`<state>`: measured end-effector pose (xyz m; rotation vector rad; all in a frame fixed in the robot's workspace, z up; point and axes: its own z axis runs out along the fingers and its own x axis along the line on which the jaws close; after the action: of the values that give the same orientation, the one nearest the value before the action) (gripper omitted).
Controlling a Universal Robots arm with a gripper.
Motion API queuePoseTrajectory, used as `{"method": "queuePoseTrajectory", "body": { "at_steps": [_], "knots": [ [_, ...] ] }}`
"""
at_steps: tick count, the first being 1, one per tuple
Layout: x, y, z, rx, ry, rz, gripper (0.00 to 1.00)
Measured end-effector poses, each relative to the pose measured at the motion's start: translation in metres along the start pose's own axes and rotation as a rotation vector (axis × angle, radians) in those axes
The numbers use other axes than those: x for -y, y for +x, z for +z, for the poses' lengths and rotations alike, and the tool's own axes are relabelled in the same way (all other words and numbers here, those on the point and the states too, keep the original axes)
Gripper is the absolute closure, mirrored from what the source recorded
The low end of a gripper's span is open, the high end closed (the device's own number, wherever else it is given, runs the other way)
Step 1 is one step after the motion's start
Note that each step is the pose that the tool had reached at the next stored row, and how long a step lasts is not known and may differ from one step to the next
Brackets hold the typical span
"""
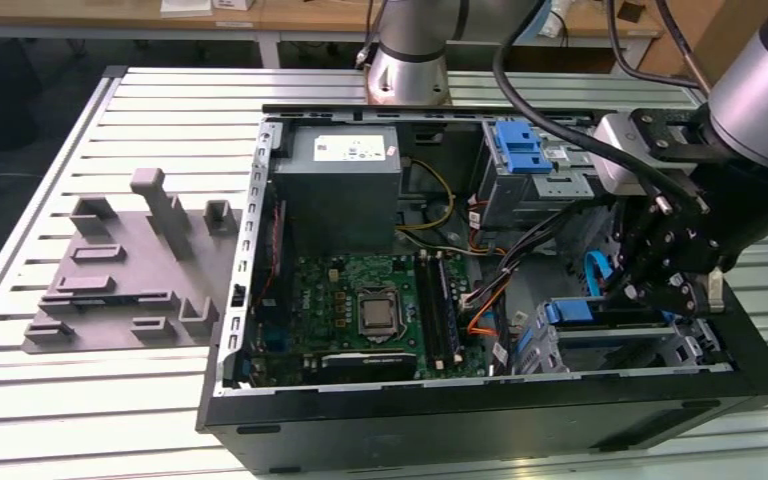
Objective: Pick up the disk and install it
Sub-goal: 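Insert the second disk wire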
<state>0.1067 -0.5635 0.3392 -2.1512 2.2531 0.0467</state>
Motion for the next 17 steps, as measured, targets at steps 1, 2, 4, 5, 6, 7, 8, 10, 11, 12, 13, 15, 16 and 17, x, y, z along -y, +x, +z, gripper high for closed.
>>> {"method": "queuePoseTrajectory", "body": {
  "at_steps": [1,2,4,5,6,7,8,10,11,12,13,15,16,17],
  "knots": [
    [0.0000,0.0003,0.0000,0.0000,0.0000,0.000,0.84],
    [0.0000,0.0006,0.0000,0.0000,0.0000,0.000,0.84],
    [0.0001,0.0009,0.0000,0.0001,0.0000,0.000,0.84],
    [0.0001,0.0010,0.0000,0.0004,0.0000,0.000,0.84],
    [0.0001,0.0011,0.0000,0.0011,0.0000,0.000,0.84],
    [0.0002,0.0011,0.0000,0.0023,-0.0001,0.000,0.84],
    [0.0002,0.0011,0.0001,0.0036,-0.0002,0.000,0.84],
    [0.0003,0.0011,0.0003,0.0056,-0.0002,0.000,0.84],
    [0.0003,0.0011,0.0005,0.0060,-0.0002,0.000,0.84],
    [0.0004,0.0012,0.0006,0.0060,-0.0003,0.000,0.84],
    [0.0004,0.0013,0.0008,0.0059,-0.0003,0.000,0.84],
    [0.0004,0.0014,0.0013,0.0059,-0.0003,0.000,0.84],
    [0.0004,0.0015,0.0015,0.0058,-0.0003,0.000,0.84],
    [0.0004,0.0016,0.0018,0.0059,-0.0003,0.000,0.84]
  ]
}}
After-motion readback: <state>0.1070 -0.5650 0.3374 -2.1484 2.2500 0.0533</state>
